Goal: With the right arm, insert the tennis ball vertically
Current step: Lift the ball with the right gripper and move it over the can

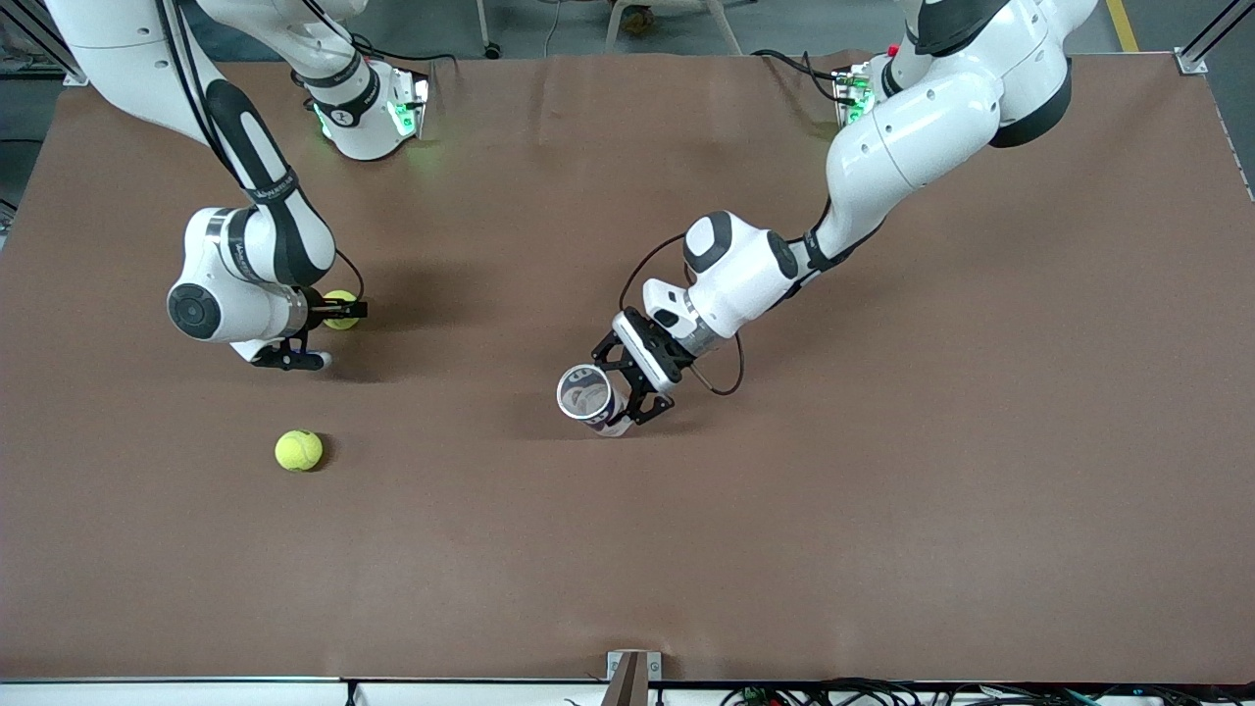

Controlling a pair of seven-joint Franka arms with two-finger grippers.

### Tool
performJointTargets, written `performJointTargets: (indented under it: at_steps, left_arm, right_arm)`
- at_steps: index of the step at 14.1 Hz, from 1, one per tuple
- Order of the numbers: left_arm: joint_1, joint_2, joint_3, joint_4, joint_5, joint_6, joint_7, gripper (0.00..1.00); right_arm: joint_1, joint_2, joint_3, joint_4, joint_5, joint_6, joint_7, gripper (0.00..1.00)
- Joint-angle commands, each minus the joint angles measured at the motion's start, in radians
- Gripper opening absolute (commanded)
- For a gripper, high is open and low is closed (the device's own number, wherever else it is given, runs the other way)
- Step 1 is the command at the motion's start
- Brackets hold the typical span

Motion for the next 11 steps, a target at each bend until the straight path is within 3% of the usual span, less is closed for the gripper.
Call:
performJointTargets:
  at_steps: [1, 5, 7, 9, 11]
  left_arm:
    - [0.040, -0.006, -0.019, -0.057, 0.013, 0.009, 0.016, 0.73]
    - [0.056, -0.008, -0.033, -0.068, 0.013, 0.009, 0.016, 0.73]
    - [0.057, -0.008, -0.033, -0.075, 0.015, 0.009, 0.018, 0.73]
    - [0.059, -0.009, -0.033, -0.075, 0.015, 0.009, 0.018, 0.73]
    - [0.059, -0.009, -0.033, -0.075, 0.015, 0.009, 0.018, 0.73]
  right_arm:
    - [0.016, -0.001, -0.008, -0.011, 0.017, 0.019, -0.002, 0.67]
    - [0.009, 0.002, -0.008, 0.015, 0.019, 0.005, 0.005, 0.43]
    - [0.009, -0.004, -0.008, 0.041, 0.019, -0.009, 0.012, 0.42]
    - [0.013, -0.023, -0.008, 0.165, 0.019, -0.166, 0.013, 0.42]
    - [0.009, -0.014, -0.009, 0.399, 0.019, -0.405, 0.013, 0.42]
